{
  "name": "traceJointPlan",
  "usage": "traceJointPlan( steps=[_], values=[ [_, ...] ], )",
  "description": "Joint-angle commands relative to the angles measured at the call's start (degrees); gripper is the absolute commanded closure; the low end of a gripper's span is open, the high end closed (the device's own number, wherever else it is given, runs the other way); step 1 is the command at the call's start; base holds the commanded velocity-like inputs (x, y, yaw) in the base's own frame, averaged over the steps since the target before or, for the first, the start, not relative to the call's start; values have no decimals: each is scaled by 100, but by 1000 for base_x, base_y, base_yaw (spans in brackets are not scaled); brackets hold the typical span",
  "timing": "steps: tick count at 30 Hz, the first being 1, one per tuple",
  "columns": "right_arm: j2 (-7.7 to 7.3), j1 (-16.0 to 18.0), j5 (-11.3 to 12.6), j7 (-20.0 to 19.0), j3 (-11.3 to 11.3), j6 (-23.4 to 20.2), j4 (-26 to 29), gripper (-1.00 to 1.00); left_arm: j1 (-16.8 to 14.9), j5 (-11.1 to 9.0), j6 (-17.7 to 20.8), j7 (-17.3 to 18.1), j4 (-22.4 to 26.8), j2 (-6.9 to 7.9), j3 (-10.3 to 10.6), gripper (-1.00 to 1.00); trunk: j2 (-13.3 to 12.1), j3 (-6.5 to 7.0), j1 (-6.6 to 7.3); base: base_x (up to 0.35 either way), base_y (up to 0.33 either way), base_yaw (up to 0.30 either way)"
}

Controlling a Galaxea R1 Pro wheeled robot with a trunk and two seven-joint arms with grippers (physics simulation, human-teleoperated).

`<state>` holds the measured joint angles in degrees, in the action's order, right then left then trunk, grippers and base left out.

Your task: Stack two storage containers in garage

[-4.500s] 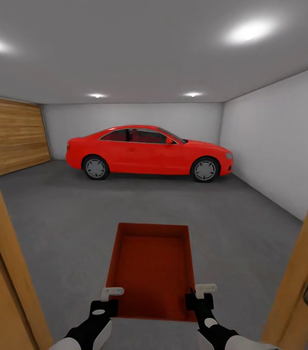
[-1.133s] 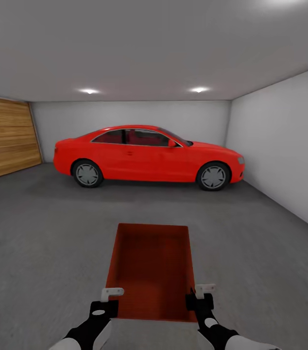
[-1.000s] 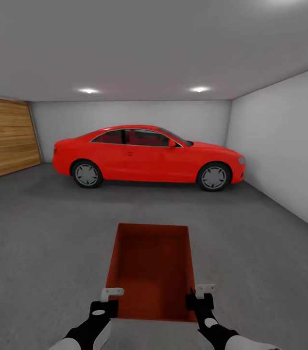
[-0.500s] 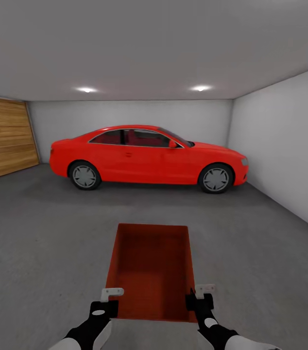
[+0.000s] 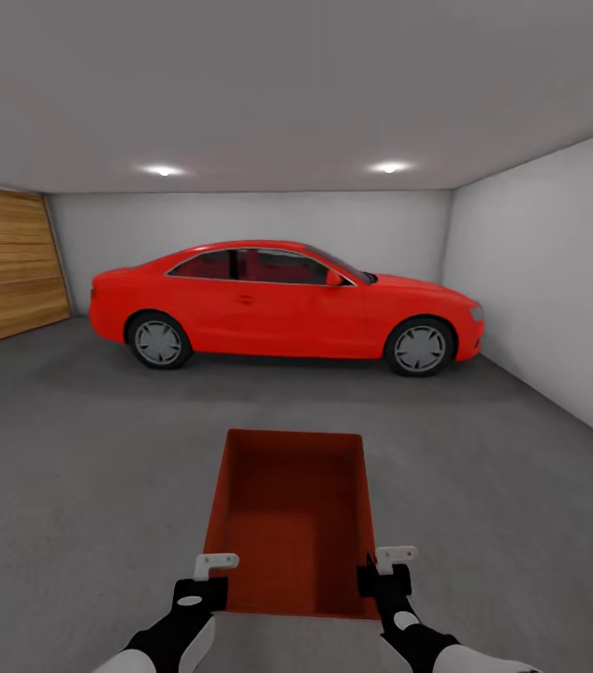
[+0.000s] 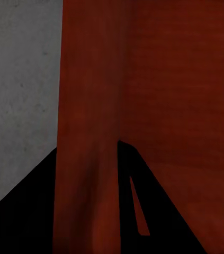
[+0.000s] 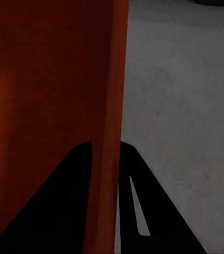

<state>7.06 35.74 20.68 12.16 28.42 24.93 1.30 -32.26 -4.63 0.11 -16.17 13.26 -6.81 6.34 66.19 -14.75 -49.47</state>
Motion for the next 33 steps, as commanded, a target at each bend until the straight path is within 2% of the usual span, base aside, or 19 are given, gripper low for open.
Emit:
traceJointPlan(
  steps=[1,15,33],
  values=[
    [3,12,126,58,-434,275,4,100,1,-90,6,-62,-104,5,-2,100,4,-7,-4,321,0,0],
    [6,11,104,58,-428,284,4,100,1,-90,6,-62,-104,5,-2,100,4,-7,-4,321,0,-17],
    [0,11,130,58,-434,284,8,100,1,-88,6,-62,-104,5,-2,100,4,-7,-4,321,0,-272]
  ],
)
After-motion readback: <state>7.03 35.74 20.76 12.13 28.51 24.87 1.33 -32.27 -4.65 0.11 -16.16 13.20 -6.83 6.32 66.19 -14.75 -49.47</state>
